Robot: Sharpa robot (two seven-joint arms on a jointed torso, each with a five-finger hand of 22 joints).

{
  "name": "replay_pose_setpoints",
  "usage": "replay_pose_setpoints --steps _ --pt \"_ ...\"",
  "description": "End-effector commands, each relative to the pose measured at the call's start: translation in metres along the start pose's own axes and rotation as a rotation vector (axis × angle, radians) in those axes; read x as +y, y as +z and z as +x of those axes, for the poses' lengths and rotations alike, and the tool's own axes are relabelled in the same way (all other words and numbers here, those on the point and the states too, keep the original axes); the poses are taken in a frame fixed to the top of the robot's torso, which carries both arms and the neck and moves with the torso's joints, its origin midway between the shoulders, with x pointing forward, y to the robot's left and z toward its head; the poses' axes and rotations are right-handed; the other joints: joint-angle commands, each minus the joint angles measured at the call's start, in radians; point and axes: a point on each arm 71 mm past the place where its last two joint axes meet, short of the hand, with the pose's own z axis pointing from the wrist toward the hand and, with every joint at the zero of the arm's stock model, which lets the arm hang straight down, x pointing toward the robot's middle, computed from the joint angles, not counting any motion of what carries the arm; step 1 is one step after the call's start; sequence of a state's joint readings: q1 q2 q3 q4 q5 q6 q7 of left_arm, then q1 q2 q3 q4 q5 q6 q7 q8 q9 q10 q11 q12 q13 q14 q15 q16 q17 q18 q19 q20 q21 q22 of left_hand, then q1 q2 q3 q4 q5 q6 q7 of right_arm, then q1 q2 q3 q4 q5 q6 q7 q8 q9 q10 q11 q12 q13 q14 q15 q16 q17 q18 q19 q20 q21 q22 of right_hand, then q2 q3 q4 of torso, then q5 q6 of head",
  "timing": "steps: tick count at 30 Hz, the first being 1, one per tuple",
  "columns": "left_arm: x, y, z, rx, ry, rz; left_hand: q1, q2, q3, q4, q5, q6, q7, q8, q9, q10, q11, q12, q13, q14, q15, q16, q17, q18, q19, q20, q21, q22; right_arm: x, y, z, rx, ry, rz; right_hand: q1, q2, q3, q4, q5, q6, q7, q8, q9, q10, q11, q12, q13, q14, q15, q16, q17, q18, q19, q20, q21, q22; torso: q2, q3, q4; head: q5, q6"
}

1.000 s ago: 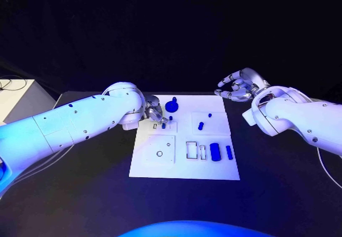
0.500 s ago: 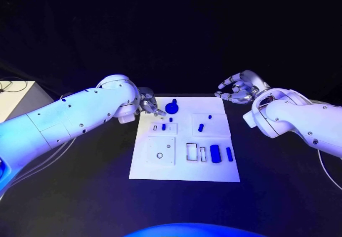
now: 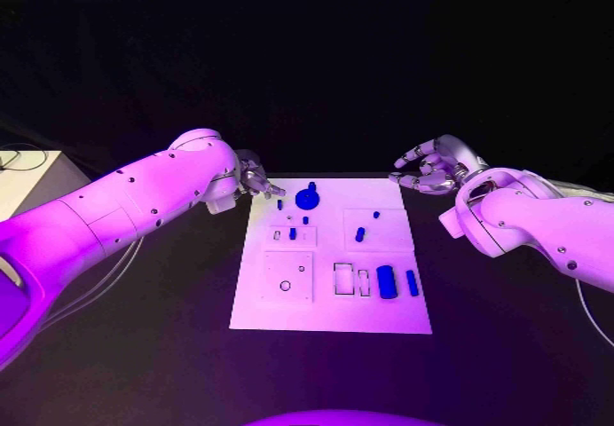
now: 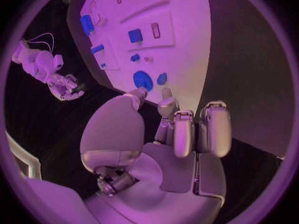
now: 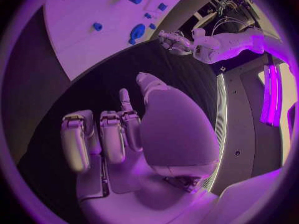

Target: Assemble the parts on the task board

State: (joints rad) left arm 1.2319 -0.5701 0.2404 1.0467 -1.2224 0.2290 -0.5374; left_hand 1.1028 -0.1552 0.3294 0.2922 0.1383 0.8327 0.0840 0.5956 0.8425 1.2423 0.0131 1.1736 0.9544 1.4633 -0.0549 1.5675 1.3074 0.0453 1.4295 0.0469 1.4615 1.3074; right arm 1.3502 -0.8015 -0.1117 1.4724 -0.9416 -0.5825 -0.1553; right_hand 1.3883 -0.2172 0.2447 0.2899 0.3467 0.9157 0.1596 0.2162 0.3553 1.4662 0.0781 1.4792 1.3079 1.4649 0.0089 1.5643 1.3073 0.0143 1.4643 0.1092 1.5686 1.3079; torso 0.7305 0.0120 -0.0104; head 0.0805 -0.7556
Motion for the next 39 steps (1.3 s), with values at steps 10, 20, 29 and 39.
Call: replay_pose_setpoints --steps 10,20,29,39 --pt "-0.008 0.006 -0.007 0.02 -0.007 0.0 0.005 0.006 -0.01 0.0 0.003 0.001 0.002 -0.006 -0.005 0.007 0.0 0.006 0.001 0.108 0.008 0.003 0.263 0.005 0.006 0.007 0.003 0.047 0.004 -0.001 -0.002 -0.007 -0.01 -0.02 -0.011 0.001 0.006 -0.002 0.005 -0.009 0.0 0.004 0.001 0.001 -0.001 -0.003 0.163 0.106 -0.006 0.006 0.263 -0.014 0.107 -0.004 0.002 0.263 0.014 0.0056 -0.0071 0.0 0.008" --pt "-0.005 0.012 -0.007 0.056 0.006 -0.025 0.009 0.01 -0.01 -0.002 0.006 0.001 0.003 -0.01 -0.009 0.0 0.0 0.0 -0.009 0.108 0.009 0.003 0.263 0.006 0.003 0.008 0.001 0.042 0.006 -0.001 -0.003 -0.009 -0.012 -0.024 -0.011 0.001 0.006 -0.002 0.005 -0.009 0.0 0.004 0.001 0.001 -0.001 -0.003 0.163 0.106 -0.006 0.006 0.263 -0.014 0.107 -0.004 0.002 0.263 0.014 0.0053 -0.0052 0.007 0.008" --pt "-0.007 0.016 -0.003 0.067 0.003 -0.033 0.01 0.011 -0.009 -0.002 0.006 0.002 0.003 -0.011 -0.01 0.0 0.001 0.002 -0.007 0.108 0.009 0.003 0.263 0.006 0.004 0.008 0.001 0.043 0.007 0.0 -0.003 -0.01 -0.011 -0.029 -0.011 0.001 0.006 -0.002 0.005 -0.009 0.0 0.004 0.001 0.001 -0.001 -0.003 0.163 0.106 -0.006 0.006 0.263 -0.014 0.107 -0.004 0.002 0.263 0.015 0.0042 -0.0078 0.01 0.008" --pt "-0.007 0.02 0.001 0.072 -0.005 -0.042 0.011 0.015 -0.009 -0.002 0.007 0.003 0.004 -0.013 -0.012 0.001 0.001 0.003 -0.005 0.108 0.009 0.003 0.263 0.005 0.005 0.009 0.003 0.046 0.008 0.0 -0.002 -0.01 -0.01 -0.031 -0.011 0.001 0.006 -0.002 0.005 -0.009 0.0 0.004 0.001 0.001 -0.001 -0.003 0.163 0.106 -0.006 0.006 0.263 -0.014 0.107 -0.004 0.002 0.263 0.016 0.0049 -0.0062 0.009 0.007"
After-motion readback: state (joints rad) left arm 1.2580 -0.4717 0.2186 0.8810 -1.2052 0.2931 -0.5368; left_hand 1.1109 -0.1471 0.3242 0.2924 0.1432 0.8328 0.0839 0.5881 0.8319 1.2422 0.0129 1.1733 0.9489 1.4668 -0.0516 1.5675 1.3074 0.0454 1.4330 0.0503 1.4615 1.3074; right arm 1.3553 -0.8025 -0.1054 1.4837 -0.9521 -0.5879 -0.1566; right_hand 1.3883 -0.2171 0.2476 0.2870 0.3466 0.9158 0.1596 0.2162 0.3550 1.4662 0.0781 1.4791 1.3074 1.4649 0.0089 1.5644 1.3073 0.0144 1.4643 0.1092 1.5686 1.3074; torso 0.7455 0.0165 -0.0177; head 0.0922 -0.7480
